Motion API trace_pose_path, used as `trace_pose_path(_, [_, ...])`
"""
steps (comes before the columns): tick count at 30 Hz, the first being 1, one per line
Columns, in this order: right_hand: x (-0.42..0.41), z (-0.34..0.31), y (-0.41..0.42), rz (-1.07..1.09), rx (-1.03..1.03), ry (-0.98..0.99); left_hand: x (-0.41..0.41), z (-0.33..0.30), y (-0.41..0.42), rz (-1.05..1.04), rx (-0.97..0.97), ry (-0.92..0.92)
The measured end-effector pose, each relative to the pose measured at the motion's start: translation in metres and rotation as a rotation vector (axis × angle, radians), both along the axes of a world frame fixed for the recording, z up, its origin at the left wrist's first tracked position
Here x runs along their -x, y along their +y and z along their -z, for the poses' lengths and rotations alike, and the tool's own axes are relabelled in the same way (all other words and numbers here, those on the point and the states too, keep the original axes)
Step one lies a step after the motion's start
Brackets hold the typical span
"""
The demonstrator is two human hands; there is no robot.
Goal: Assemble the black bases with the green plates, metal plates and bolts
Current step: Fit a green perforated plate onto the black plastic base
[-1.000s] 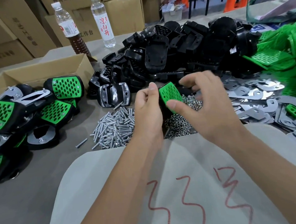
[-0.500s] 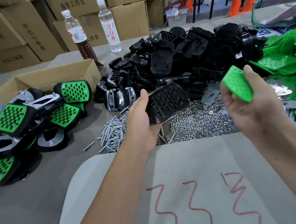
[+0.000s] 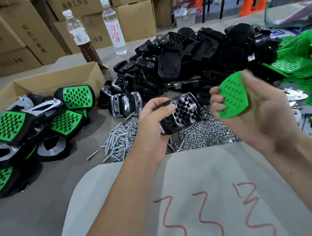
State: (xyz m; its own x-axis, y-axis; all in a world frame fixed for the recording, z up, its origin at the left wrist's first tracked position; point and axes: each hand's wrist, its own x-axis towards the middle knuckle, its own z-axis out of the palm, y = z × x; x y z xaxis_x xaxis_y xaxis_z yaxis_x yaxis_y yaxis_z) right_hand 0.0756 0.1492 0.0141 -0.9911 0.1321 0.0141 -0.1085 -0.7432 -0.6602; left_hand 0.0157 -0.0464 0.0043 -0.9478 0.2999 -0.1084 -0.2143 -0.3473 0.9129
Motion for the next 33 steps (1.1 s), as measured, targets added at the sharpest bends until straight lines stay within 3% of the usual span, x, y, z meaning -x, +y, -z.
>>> trace_pose_path(4, [0.002,0.008,-0.009,0.163,-0.512,0.005,0.000,0.000,0.004,-0.066,0.045,0.036])
trace_pose_path(7, [0.003,0.012,-0.014,0.240,-0.670,-0.009,-0.001,0.000,0.010,-0.158,0.129,0.081])
trace_pose_path(8, [0.003,0.011,-0.016,0.206,-0.605,-0.010,-0.001,0.000,0.011,-0.185,0.144,0.088])
trace_pose_path(11, [0.000,0.004,-0.015,-0.091,-0.064,-0.007,-0.001,0.000,0.012,-0.229,0.147,0.081])
trace_pose_path(13, [-0.003,0.003,-0.008,-0.226,0.126,0.044,-0.001,-0.001,0.012,-0.257,0.129,0.061])
trace_pose_path(18, [-0.006,0.002,-0.009,-0.288,0.099,0.131,-0.001,-0.003,0.013,-0.333,0.092,0.052])
trace_pose_path(33, [-0.004,-0.001,-0.020,-0.069,-0.130,0.095,0.000,0.006,0.016,-0.309,0.175,0.190])
